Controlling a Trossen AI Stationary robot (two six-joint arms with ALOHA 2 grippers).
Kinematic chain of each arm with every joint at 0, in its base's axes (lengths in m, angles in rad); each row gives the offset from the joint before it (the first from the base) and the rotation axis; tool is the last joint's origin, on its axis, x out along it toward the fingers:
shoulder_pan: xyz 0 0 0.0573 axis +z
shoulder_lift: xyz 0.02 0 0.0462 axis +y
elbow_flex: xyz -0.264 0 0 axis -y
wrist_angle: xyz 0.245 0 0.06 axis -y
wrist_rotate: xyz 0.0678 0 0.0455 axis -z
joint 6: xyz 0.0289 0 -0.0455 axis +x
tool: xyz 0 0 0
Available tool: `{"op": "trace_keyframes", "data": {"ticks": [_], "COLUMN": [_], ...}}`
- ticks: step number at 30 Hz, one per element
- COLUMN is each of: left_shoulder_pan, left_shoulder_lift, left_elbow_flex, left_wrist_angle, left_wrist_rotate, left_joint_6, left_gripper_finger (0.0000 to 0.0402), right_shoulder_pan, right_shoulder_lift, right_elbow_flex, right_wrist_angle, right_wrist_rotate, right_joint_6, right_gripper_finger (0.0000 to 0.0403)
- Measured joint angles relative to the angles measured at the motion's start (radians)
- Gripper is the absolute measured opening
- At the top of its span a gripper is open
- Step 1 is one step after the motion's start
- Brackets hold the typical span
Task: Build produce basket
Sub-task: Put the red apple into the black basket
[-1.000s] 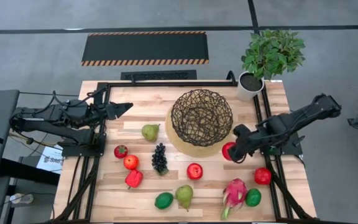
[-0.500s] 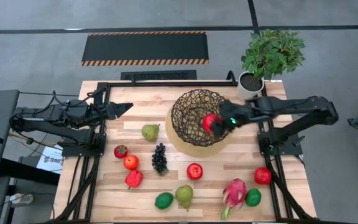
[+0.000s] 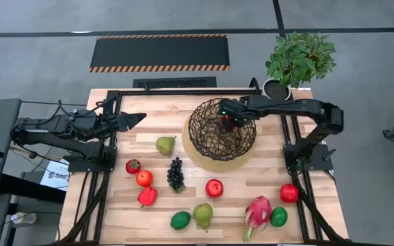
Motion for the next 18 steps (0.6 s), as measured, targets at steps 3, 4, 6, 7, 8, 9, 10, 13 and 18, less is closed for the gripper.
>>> {"op": "trace_keyframes", "data": {"ticks": [3,4,6,7,8,9,10,13,18], "left_shoulder_pan": [0.0,0.0,0.0,0.0,0.0,0.0,0.0,0.0,0.0], "left_shoulder_lift": [0.0,0.003,0.007,0.008,0.009,0.01,0.012,0.021,0.044], "left_elbow_flex": [0.0,0.0,0.0,0.0,0.0,0.0,0.0,0.0,0.0], "left_wrist_angle": [-0.002,-0.003,-0.006,-0.01,-0.01,-0.009,-0.009,-0.008,-0.016], "left_wrist_rotate": [-0.001,-0.001,-0.003,-0.004,-0.003,-0.002,-0.003,-0.003,-0.002], "left_joint_6": [0.003,0.003,0.004,0.004,0.011,0.023,0.031,0.044,0.05], "left_gripper_finger": [0.0345,0.0345,0.0345,0.0345,0.0345,0.0345,0.0345,0.0345,0.0345], "right_shoulder_pan": [-0.015,-0.019,-0.02,-0.02,-0.019,-0.019,-0.019,-0.019,-0.022], "right_shoulder_lift": [0.041,0.053,0.072,0.079,0.087,0.092,0.096,0.095,0.094], "right_elbow_flex": [0.0,0.0,0.0,0.0,0.0,0.0,0.0,0.0,0.0], "right_wrist_angle": [0.022,0.026,0.032,0.027,0.027,0.029,0.027,0.032,0.033], "right_wrist_rotate": [0.0,0.001,0.002,0.002,0.002,0.001,0.0,-0.002,-0.026], "right_joint_6": [-0.011,-0.014,-0.023,-0.027,-0.03,-0.032,-0.037,-0.055,-0.059], "right_gripper_finger": [0.0282,0.0282,0.0284,0.0288,0.0295,0.0303,0.0312,0.0348,0.0393]}}
